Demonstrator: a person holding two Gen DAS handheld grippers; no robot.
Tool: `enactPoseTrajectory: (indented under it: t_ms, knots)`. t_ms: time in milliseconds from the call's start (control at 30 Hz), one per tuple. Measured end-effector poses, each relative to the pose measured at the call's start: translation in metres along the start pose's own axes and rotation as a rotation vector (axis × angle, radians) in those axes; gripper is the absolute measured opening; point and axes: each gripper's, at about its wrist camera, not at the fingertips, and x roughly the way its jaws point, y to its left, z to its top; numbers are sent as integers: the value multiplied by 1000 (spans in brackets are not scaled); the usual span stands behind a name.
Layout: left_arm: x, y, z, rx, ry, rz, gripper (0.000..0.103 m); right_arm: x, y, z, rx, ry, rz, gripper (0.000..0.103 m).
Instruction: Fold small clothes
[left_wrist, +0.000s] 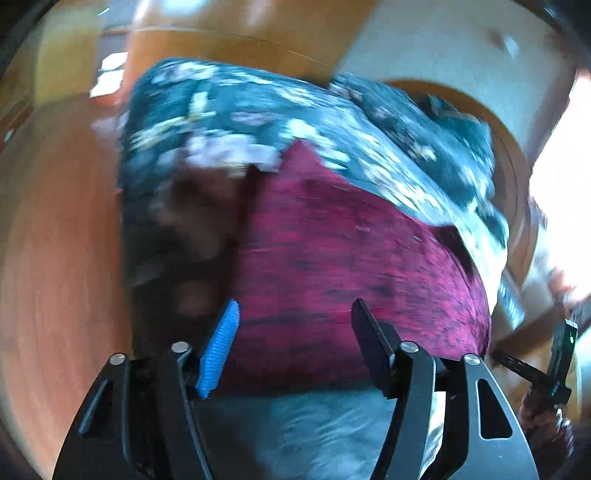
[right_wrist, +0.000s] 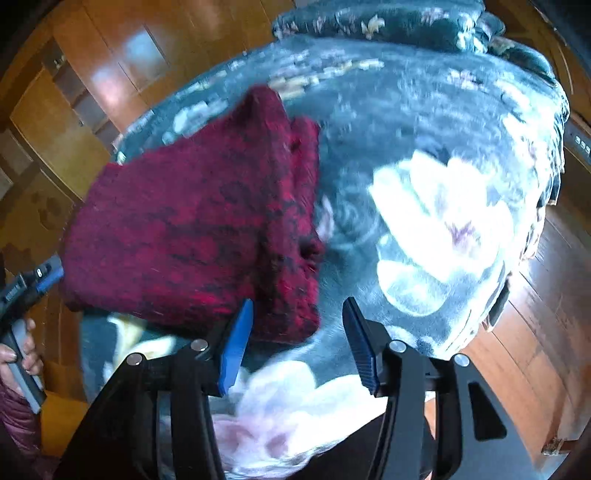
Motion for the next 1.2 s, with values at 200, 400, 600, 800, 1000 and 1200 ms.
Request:
enactPoseTrajectory:
  t_ms: [200, 400, 600, 800, 1000, 1200]
  knots:
    - [-15, 72, -13, -179, 10, -126, 63, -6, 54, 14, -98, -49, 21, 65]
    - [5, 74, -19, -221, 55, -255, 63, 30, 87, 24, -116, -9, 0, 69]
    - [20, 45, -21, -134, 70, -286, 22, 58, 92, 24, -111, 42, -42, 70]
    - [14, 61, -36, -118, 90, -188, 11, 66, 76, 21, -71, 61, -15, 69]
    - [18, 50, -35, -121, 110, -121, 13, 77, 72, 18, -85, 63, -15, 70]
    - [-19, 16, -5, 2, -8, 7, 47, 77, 72, 18, -111, 55, -14, 71]
